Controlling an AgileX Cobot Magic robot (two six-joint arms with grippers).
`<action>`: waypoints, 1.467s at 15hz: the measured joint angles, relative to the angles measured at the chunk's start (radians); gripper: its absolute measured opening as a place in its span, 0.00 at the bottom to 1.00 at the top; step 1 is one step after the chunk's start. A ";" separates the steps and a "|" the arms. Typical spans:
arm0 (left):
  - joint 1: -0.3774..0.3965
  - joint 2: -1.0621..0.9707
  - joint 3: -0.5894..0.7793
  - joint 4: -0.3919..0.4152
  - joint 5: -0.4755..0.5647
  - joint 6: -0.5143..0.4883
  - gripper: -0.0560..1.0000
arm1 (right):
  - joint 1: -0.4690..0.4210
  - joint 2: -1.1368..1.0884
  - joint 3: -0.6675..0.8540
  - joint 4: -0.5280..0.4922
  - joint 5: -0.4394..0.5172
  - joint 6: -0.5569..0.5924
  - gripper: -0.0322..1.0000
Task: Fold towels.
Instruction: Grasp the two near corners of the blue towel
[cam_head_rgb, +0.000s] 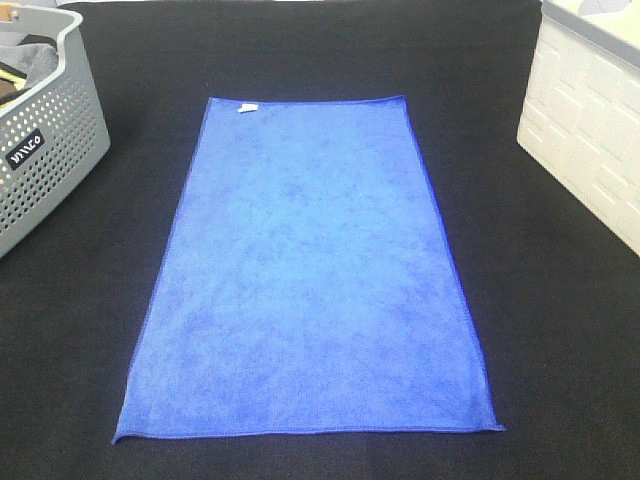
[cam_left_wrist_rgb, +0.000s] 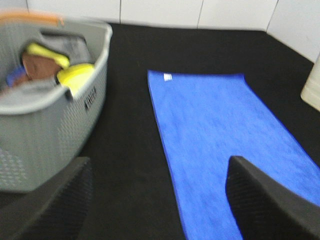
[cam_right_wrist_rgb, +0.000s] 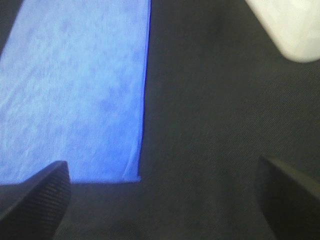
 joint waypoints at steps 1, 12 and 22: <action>0.000 0.077 0.011 -0.040 -0.002 -0.009 0.72 | 0.000 0.089 0.000 0.031 -0.012 0.000 0.94; 0.000 1.134 0.012 -0.741 -0.101 0.581 0.72 | 0.000 0.908 -0.005 0.366 -0.232 -0.340 0.94; -0.017 1.638 -0.053 -1.453 -0.044 1.427 0.72 | -0.001 1.346 -0.018 0.897 -0.291 -0.936 0.85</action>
